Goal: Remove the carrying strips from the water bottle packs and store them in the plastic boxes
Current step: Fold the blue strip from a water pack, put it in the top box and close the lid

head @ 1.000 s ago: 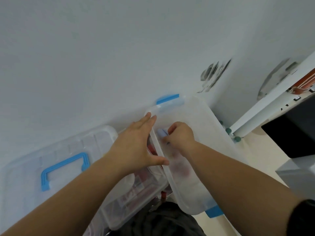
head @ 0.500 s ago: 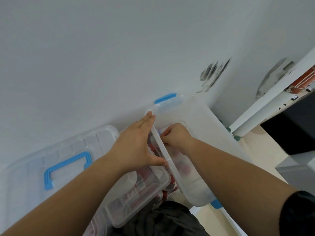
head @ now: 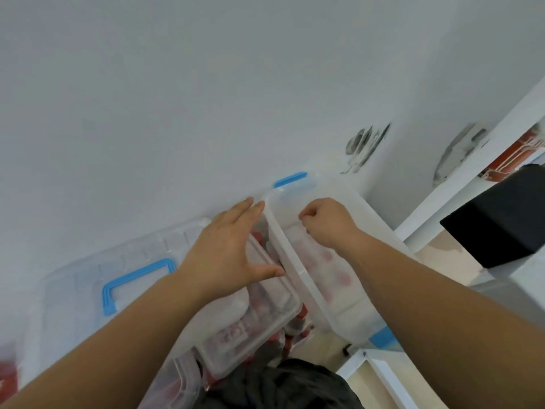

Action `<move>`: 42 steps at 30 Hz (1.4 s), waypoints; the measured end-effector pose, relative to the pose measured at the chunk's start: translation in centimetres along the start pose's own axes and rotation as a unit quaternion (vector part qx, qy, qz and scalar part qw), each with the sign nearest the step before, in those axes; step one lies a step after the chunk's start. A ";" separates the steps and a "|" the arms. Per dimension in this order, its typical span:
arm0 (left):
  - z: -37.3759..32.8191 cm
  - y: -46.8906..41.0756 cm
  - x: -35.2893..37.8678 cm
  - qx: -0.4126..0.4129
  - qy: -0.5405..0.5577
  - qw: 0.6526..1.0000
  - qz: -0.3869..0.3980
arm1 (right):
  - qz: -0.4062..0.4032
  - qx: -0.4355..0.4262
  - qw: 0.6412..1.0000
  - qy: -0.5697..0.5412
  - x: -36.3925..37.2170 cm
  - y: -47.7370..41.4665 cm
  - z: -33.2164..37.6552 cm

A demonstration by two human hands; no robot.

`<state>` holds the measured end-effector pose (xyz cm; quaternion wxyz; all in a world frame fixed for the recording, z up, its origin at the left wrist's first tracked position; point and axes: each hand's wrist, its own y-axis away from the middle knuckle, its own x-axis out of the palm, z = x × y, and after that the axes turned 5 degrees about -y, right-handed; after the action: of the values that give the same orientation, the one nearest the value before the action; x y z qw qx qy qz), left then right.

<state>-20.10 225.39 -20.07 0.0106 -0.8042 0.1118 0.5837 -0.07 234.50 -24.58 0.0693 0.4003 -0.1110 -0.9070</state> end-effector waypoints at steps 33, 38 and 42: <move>13.3 18.1 -0.2 -0.296 0.051 0.950 -0.080 | 0.088 -0.135 0.976 0.144 10.3 12.7 10.2; 11.9 16.9 -1.8 -0.248 0.116 0.956 -0.106 | 0.043 -0.115 0.986 0.112 7.0 13.7 10.4; 9.5 14.4 -2.5 -0.176 0.116 0.972 -0.101 | -0.008 -0.073 0.993 0.087 3.1 14.2 9.2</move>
<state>-32.51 213.19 -19.06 -0.0857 -0.8628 -0.0740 0.4928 -8.47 221.48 -17.07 0.1008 0.4726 -0.0347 -0.8748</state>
